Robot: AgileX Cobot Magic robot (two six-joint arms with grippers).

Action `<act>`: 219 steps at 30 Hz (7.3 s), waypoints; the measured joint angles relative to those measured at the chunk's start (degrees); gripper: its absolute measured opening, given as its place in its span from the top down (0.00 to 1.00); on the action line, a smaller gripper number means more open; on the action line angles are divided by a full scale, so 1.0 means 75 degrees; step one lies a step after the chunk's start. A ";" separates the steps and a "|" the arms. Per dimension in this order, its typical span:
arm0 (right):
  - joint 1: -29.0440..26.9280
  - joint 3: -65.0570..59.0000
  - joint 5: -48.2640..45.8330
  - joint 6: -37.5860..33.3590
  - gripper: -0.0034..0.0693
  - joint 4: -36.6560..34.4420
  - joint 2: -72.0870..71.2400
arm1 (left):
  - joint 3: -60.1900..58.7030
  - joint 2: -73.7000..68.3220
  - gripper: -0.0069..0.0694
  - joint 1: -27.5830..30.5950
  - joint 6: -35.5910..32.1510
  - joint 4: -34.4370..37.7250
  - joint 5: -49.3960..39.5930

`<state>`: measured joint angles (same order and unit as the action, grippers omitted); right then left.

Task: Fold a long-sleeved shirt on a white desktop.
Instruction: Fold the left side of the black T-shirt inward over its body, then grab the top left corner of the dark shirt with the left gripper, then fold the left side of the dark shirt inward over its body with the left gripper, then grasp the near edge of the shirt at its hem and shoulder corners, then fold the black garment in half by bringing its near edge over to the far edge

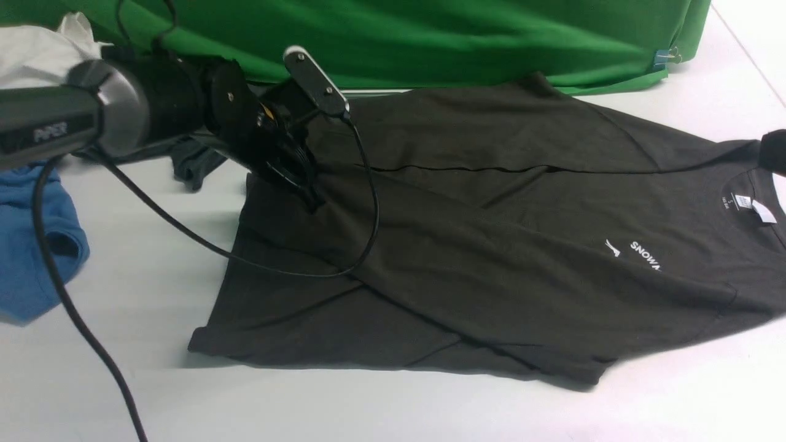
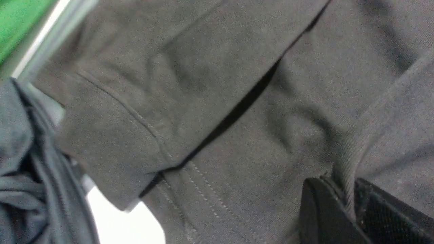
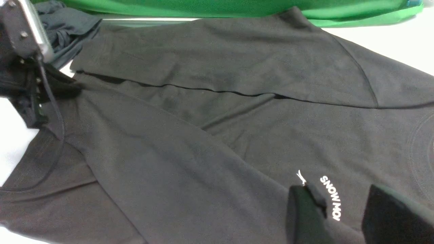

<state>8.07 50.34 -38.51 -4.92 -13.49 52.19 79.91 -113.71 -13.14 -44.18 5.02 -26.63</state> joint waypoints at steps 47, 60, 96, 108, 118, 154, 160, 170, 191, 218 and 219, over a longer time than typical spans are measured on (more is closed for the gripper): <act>0.0000 0.0000 0.0002 -0.1105 0.62 -0.1936 0.0000 | 0.2930 -0.2437 0.15 0.2129 0.4653 0.4405 -0.1193; 0.0000 0.0000 0.0002 -0.1174 0.62 -0.1953 0.0000 | 0.2930 -0.2602 0.67 0.2129 0.4156 0.4548 -0.0930; 0.0000 0.0000 -0.0086 -0.1234 0.62 -0.1945 0.0000 | 0.2930 -0.0680 0.86 0.2129 0.4084 0.3375 -0.4487; 0.0000 0.0000 -0.0142 -0.1257 0.62 -0.1933 0.0000 | 0.2930 -0.0111 0.86 0.2122 0.4076 0.3299 -0.4927; 0.0000 0.0000 -0.0142 -0.1264 0.62 -0.1933 0.0000 | 0.2930 0.0585 0.86 0.2040 0.4069 0.3403 -0.4991; 0.0116 0.0000 -0.0205 -0.1418 0.62 -0.1783 0.0000 | -0.1832 0.1201 0.09 0.1362 0.6149 0.0377 -0.5317; 0.0722 0.0000 -0.0090 -0.1895 0.62 -0.1713 0.0000 | -0.3110 0.1561 0.11 0.1369 0.6293 0.0809 -0.3549; 0.1219 0.0000 -0.0725 -0.3116 0.62 -0.0700 0.0975 | -0.3318 0.1654 0.28 0.1382 0.5099 0.2218 -0.2022; 0.3274 -0.0280 -0.0180 -0.2342 0.45 0.2844 0.5721 | -0.3339 0.1596 0.86 0.1382 0.4750 0.2006 -0.2251; 0.3289 -0.0225 -0.1403 -0.1105 0.89 0.2633 0.3700 | -0.3507 0.3289 0.86 0.1335 0.4985 0.1396 -0.3008; 0.3289 -0.0225 -0.1489 -0.1075 0.89 0.2619 0.3602 | -0.3555 0.3379 0.86 0.1330 0.5014 0.1380 -0.3044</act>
<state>32.73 48.65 -49.68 -12.98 6.15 79.20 53.25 -88.36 -3.17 -6.58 15.36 -49.45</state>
